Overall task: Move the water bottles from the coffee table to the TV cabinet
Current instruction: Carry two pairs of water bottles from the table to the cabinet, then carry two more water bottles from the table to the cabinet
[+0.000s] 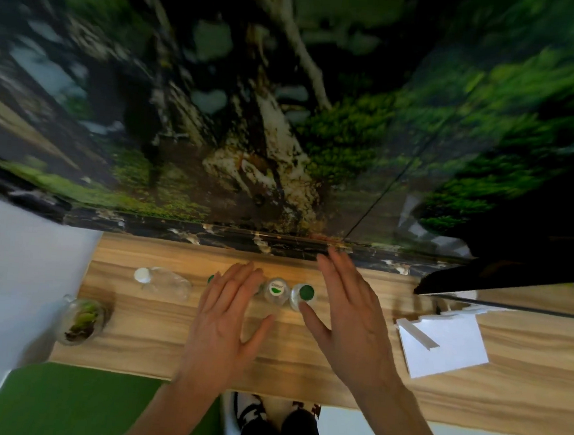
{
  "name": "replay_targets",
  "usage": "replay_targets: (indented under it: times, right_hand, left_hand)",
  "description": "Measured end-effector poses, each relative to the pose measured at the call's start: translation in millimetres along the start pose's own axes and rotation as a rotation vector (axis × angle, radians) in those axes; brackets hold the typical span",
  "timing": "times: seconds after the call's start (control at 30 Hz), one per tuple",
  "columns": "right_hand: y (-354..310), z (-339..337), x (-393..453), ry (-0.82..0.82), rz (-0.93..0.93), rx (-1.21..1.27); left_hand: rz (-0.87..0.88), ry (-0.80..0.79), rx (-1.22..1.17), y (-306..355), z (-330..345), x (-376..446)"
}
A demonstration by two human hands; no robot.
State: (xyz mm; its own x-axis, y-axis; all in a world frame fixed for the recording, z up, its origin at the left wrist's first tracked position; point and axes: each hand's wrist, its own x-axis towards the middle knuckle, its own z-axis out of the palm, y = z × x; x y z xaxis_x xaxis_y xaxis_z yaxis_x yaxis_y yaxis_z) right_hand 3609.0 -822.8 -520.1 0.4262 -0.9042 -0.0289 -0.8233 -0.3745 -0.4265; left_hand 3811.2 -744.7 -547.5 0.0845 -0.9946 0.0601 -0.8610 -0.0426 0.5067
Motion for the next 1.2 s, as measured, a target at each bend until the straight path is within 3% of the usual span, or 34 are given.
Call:
replay_targets:
  times: [0.3,0.57,0.9,1.2]
  right_hand:
    - [-69,-151,-55,0.106,-0.040,-0.024]
    - [-104,-227,-114,0.228,0.057,-0.052]
    - [-93,-280,-200,0.496,0.318,-0.199]
    - [-47,-324,-316,0.681,0.695,-0.293]
  left_hand:
    - [-0.009,0.067,0.005,93,-131,-37]
    - [0.045,0.072,0.007,128,-206,-60]
    - [0.389,-0.030,-0.025,211,-213,-31]
    - [0.819,-0.086,-0.095,349,-173,-27]
